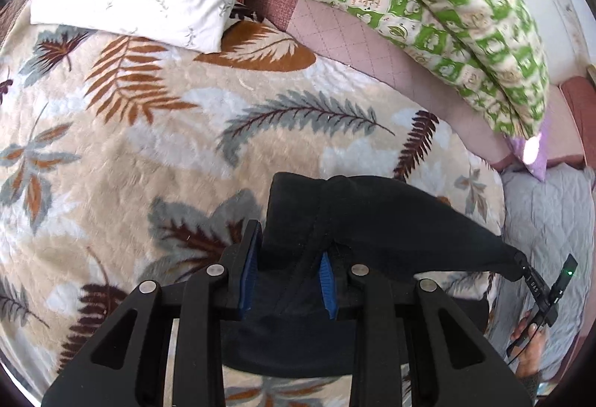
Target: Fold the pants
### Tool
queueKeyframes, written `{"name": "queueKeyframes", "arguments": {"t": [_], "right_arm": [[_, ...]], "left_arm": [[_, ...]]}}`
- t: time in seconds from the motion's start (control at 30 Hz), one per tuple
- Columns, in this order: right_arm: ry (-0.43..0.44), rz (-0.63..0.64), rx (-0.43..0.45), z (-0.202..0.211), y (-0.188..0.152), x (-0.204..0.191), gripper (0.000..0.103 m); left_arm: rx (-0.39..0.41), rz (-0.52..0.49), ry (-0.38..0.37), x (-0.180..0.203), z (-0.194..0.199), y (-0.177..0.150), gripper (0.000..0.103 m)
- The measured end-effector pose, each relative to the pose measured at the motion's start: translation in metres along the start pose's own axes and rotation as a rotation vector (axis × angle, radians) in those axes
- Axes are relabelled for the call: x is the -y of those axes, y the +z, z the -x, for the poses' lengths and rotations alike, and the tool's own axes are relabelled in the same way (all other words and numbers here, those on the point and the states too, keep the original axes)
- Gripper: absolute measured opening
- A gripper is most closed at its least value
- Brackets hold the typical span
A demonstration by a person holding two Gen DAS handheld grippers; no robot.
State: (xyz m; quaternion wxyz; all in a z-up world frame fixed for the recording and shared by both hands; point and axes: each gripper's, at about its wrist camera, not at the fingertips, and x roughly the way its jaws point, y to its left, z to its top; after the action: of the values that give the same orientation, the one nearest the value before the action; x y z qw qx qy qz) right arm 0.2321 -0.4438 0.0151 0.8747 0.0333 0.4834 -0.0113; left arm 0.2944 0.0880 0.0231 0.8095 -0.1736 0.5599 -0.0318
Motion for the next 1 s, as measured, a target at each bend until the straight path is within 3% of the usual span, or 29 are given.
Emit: {"name": "queueKeyframes", "arguments": {"t": [0.37,0.73,1.0], "right_arm": [[0.024,-0.004,-0.001,0.029,-0.094,-0.009,0.012],[0.019,-0.05,-0.045,0.043,-0.164,-0.01,0.02],[-0.004,-0.096,-0.082,0.063,-0.188,-0.003,0.032]], "left_arm": [[0.046,-0.096,-0.016,-0.031,0.022,-0.076,0.026],[-0.087,-0.171,0.057,-0.071,-0.013,-0.141,0.026],[-0.109,-0.238,0.087,-0.081,0.002,-0.16,0.028]]}}
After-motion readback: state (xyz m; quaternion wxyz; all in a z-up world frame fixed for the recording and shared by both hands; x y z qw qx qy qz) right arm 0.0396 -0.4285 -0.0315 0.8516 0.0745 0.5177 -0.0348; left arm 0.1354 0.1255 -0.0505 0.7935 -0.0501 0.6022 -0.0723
